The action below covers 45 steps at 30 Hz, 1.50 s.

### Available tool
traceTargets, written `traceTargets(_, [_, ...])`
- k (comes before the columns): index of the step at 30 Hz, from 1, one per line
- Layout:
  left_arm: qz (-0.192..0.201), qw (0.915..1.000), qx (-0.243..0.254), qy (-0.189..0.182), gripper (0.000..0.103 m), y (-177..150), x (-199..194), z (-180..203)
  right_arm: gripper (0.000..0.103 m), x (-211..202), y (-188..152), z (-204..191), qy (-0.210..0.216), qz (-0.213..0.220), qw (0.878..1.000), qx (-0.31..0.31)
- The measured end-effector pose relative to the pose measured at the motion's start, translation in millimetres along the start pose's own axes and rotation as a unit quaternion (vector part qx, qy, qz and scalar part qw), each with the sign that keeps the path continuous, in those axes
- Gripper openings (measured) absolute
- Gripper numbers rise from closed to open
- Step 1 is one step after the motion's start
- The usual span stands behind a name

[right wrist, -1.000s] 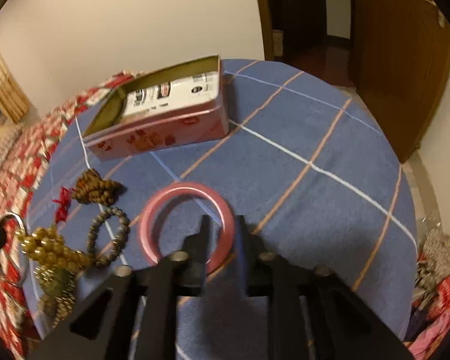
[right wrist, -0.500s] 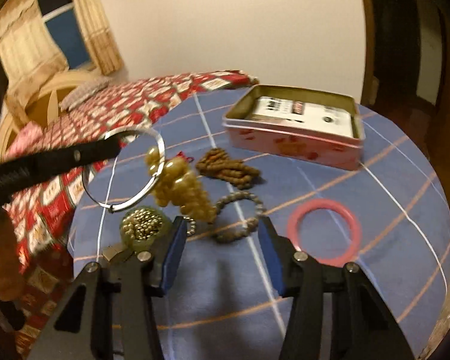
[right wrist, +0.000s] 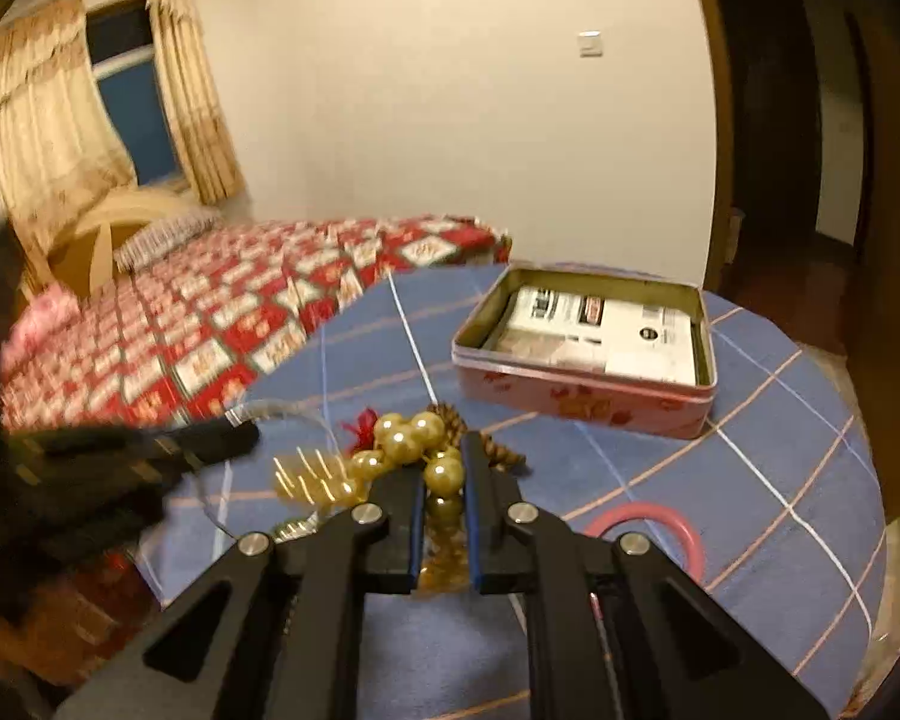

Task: Organize jewelry
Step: 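Grasp the gold pearl strand with the right tool and lift it, then lower gold pearls into the tin with the right tool while the left drops the silver bangle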

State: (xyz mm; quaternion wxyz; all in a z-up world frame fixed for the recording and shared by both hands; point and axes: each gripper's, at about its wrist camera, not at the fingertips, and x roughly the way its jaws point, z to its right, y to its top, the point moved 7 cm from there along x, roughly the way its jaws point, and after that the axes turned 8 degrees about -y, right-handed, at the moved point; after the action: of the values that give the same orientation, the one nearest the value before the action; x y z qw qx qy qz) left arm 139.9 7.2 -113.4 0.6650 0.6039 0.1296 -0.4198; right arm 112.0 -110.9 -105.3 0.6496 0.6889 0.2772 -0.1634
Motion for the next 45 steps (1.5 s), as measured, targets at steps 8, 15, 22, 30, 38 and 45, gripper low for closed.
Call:
traceTargets(8, [-0.007,0.9998,-0.018,0.001,0.007,-4.6,13.7,-4.5,0.013,-24.8,41.5,7.1,0.047,0.029,0.998,0.043])
traceTargets(15, [0.028,0.9986,-0.033,-0.03,0.007,23.5,11.1,-5.3,0.013,-16.2,65.4,60.3,-0.012,0.035,0.996,0.076])
traceTargets(22, [0.062,0.9969,-0.01,-0.047,0.007,88.1,34.3,7.4,0.013,10.9,101.1,99.8,-0.058,0.044,0.992,0.103])
traceTargets(30, [0.057,0.9969,-0.004,-0.054,0.007,137.3,92.0,19.8,0.013,63.6,116.1,124.0,-0.086,0.024,0.989,0.117])
traceTargets(38, [-0.001,0.9988,-0.003,-0.049,0.007,143.8,165.1,25.9,0.013,120.3,102.0,143.7,-0.103,-0.042,0.986,0.124])
traceTargets(45, [-0.052,0.9981,0.011,-0.033,0.007,131.5,209.6,31.4,0.014,148.7,81.2,157.1,-0.101,-0.09,0.982,0.133])
